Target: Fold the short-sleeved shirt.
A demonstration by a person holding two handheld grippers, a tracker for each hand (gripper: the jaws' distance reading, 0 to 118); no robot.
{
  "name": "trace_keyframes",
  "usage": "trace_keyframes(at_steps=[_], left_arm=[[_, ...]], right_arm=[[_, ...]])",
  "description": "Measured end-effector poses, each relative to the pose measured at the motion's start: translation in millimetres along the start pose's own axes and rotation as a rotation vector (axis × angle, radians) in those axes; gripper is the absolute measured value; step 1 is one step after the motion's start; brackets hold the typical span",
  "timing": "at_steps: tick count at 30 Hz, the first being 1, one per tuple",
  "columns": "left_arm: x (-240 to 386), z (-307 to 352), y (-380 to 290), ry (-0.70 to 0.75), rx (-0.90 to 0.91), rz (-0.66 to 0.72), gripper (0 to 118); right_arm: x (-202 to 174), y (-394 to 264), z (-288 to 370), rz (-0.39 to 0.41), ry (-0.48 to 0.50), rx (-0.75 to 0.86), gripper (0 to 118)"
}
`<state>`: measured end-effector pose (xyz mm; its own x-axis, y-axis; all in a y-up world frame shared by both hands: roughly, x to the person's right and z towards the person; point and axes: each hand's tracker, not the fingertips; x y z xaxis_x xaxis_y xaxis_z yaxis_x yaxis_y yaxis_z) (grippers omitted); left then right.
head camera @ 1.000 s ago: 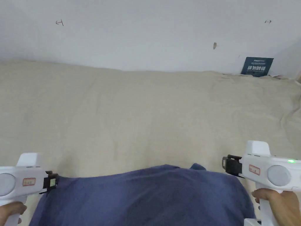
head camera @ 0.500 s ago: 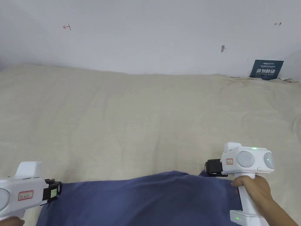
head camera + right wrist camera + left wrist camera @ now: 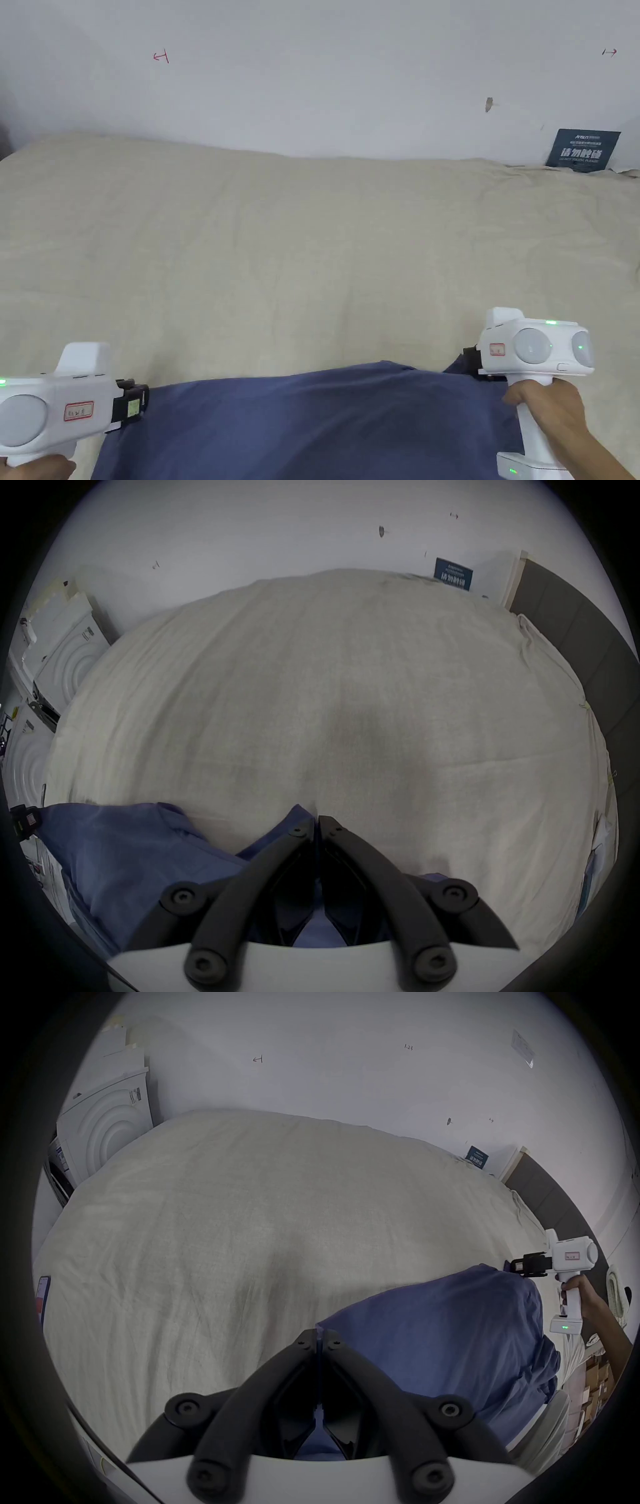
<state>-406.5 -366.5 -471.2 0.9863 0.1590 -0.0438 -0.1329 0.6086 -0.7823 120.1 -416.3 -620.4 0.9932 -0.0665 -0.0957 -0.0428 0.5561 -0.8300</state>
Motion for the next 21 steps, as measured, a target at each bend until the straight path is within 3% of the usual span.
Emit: trace_keyframes(at_steps=[4, 21], left_arm=[[-5.5, 7.7, -0.8, 0.006, 0.023, 0.028, 0], [-7.1, 92.0, -17.1, 0.003, 0.127, 0.09, 0]], right_arm=[[4.2, -4.7, 49.6, -0.03, 0.066, 0.096, 1], [65.4, -55.6, 260.8, -0.102, 0.12, 0.452, 1]])
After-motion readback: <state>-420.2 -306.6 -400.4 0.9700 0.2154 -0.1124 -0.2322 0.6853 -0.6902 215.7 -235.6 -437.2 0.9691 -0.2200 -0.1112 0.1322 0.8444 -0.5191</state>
